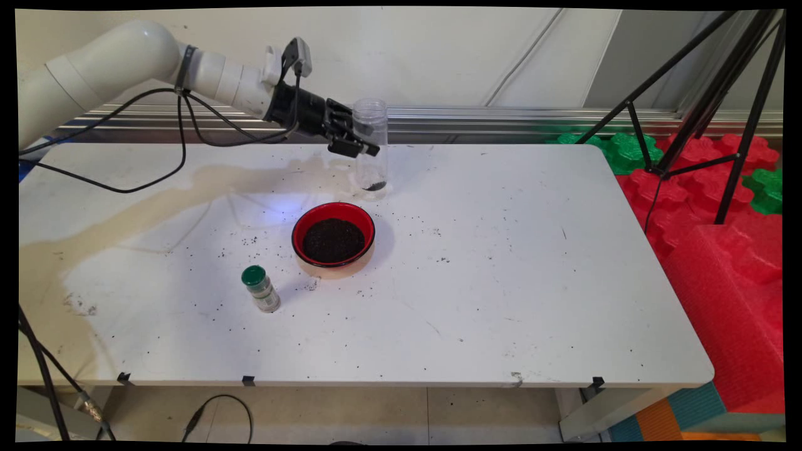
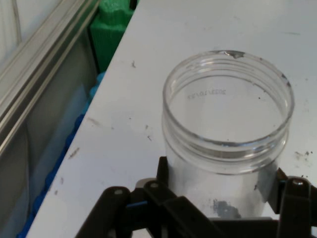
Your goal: Place the picked object on the table
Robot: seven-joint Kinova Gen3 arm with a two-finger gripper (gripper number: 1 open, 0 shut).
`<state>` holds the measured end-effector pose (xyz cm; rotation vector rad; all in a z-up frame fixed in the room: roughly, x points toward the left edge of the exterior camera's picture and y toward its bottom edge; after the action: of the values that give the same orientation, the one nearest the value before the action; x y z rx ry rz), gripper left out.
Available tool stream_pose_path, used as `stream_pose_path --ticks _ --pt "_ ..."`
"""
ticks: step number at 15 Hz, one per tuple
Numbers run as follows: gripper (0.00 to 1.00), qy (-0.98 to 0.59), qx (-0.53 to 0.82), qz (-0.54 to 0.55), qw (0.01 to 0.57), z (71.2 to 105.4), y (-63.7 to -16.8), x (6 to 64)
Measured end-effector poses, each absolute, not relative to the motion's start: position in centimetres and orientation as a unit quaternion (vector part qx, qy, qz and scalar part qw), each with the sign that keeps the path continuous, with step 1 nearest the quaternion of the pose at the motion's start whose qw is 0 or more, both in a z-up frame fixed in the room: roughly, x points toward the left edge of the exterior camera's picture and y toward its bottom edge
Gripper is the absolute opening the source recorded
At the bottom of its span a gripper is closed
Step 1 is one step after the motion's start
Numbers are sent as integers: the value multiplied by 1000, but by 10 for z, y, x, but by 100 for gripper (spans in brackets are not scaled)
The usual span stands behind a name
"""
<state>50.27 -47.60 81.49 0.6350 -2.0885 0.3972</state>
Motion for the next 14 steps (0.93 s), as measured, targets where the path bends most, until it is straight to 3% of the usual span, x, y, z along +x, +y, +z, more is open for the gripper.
stream_pose_path --ticks 14 --pt "0 -856 241 161 429 791 -479 498"
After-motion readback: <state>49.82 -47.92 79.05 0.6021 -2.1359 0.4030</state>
